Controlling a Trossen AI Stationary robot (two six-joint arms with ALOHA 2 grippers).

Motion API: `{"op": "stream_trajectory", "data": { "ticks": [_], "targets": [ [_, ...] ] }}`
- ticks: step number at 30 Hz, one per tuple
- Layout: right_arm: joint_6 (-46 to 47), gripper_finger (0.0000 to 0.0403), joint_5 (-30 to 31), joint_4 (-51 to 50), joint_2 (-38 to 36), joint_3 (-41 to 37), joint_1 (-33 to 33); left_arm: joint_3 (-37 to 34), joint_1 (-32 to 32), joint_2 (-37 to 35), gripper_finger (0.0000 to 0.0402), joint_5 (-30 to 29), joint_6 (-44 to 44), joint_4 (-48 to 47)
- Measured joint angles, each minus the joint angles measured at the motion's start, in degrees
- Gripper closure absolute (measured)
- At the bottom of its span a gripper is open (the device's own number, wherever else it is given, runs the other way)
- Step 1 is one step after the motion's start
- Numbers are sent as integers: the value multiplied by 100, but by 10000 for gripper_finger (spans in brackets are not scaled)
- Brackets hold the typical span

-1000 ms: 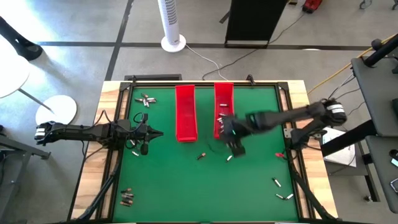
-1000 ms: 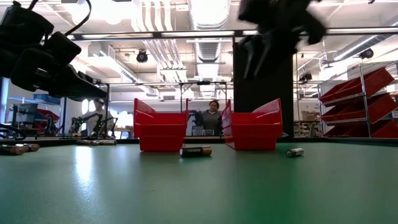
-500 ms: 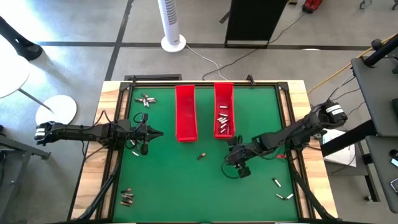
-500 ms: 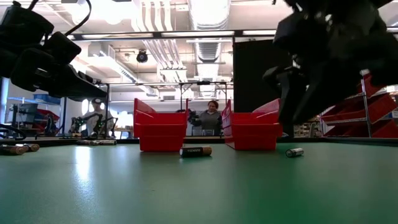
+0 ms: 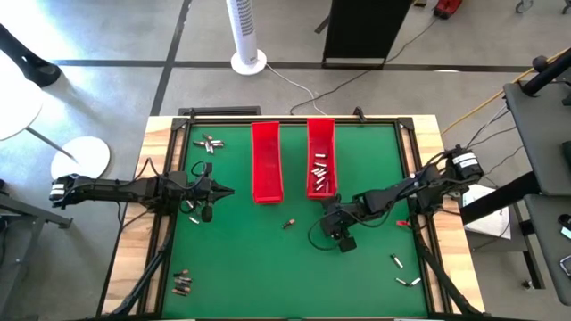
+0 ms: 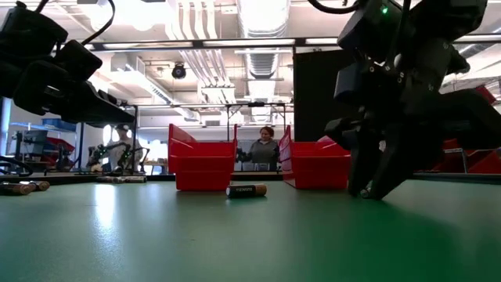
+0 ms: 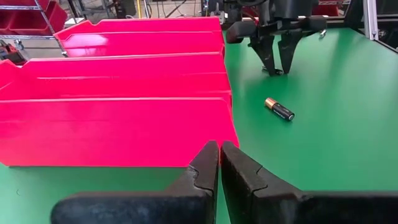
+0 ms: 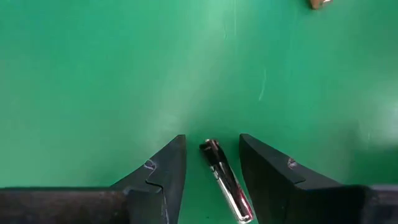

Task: Sort batteries
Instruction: Put the silver battery into the right red bin

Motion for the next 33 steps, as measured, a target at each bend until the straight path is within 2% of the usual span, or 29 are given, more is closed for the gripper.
{"op": "stream_trajectory", "data": {
  "ticks": [6, 15, 33],
  "targets": [
    [-2, 308, -26, 29, 250, -140, -16, -2, 0, 0, 402, 0, 0, -2],
    [125, 381, -36, 167, 249, -425, -103, 0, 0, 0, 402, 0, 0, -2],
    [362, 364, 71, -14, 24, -284, -99, -1, 0, 0, 402, 0, 0, -2]
  ]
}}
